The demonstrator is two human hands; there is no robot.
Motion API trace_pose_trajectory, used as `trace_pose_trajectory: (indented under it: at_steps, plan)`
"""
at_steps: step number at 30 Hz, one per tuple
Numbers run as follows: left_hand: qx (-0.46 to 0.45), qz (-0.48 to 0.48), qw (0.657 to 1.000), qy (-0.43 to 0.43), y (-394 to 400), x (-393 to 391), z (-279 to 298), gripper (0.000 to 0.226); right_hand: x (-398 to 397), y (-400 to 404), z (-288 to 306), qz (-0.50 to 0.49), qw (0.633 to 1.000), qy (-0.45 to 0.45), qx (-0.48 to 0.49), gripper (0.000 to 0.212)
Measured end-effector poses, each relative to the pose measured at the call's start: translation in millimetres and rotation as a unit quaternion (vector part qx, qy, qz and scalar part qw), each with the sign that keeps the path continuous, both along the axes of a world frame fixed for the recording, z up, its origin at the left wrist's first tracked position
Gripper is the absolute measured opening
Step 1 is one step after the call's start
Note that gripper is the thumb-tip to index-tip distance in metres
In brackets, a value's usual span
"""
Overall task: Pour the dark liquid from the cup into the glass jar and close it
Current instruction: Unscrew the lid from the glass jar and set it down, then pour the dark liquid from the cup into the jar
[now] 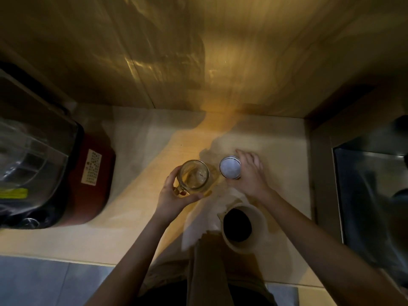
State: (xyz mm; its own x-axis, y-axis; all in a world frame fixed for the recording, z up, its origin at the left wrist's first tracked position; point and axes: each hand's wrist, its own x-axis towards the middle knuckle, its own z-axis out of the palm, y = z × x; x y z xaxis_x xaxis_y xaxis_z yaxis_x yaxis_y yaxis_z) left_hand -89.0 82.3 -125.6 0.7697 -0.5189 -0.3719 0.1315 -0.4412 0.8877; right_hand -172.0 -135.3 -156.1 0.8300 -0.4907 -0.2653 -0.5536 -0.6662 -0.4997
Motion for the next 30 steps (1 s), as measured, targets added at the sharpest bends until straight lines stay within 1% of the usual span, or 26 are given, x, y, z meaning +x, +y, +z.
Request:
trace_pose_trajectory:
  at_steps: [2,3,5,6,7,9,10,12,17,20,22,24,27,29,30]
  plan:
    - [-0.004,-0.003,1.000,0.000,-0.6,0.7,2.9,0.086,-0.9,0.6,7.3,-0.033,0.999,-0.027,0.029,0.079]
    - [-0.007,-0.007,1.000,-0.001,-0.6,0.8,4.4,0.085,-1.8,0.8,11.9,-0.055,0.996,-0.046,0.060,0.070]
    - [-0.011,-0.012,1.000,0.002,-0.4,0.9,7.0,0.085,-7.8,3.5,26.8,-0.126,0.977,-0.089,0.147,0.046]
    - [-0.012,-0.011,1.000,0.006,-0.3,0.6,8.2,0.087,-13.4,6.1,34.2,-0.164,0.966,-0.111,0.164,0.034]
    - [-0.012,-0.008,1.000,0.011,-0.5,0.2,9.1,0.088,-20.3,8.8,41.3,-0.189,0.962,-0.130,0.148,0.022]
    - [-0.015,0.000,1.000,0.019,-0.8,-1.3,10.0,0.089,-37.8,15.4,53.3,-0.203,0.965,-0.147,0.073,0.004]
    - [-0.017,0.003,1.000,0.023,-0.9,-1.7,10.2,0.089,-47.7,19.8,57.8,-0.208,0.964,-0.155,0.060,0.005]
    - [-0.020,0.004,0.999,0.031,-0.1,-3.5,10.0,0.088,-69.3,30.1,64.3,-0.226,0.956,-0.176,0.069,0.014]
    - [-0.012,0.015,0.999,0.027,0.1,-3.4,7.1,0.087,-119.1,59.8,60.1,-0.307,0.920,-0.209,0.127,0.025]
    - [0.013,0.007,1.000,0.008,0.0,-1.9,5.1,0.087,-138.9,80.1,50.8,-0.348,0.894,-0.216,0.182,0.026]
    - [0.033,-0.002,0.999,-0.016,0.2,-1.7,4.8,0.086,-145.1,93.1,44.7,-0.355,0.885,-0.217,0.208,0.027]
    - [0.041,-0.013,0.998,-0.041,0.0,-1.6,6.2,0.087,-146.0,104.0,39.9,-0.363,0.880,-0.216,0.215,0.031]
    - [0.060,-0.040,0.997,-0.038,1.2,1.0,6.5,0.094,-141.7,111.3,35.6,-0.389,0.870,-0.222,0.206,0.041]
    - [0.093,-0.049,0.994,-0.032,5.4,2.1,5.1,0.094,-137.0,111.2,33.9,-0.410,0.852,-0.238,0.221,0.044]
    - [0.104,-0.043,0.993,-0.034,8.0,1.9,4.3,0.088,-134.6,110.4,33.5,-0.425,0.838,-0.248,0.237,0.046]
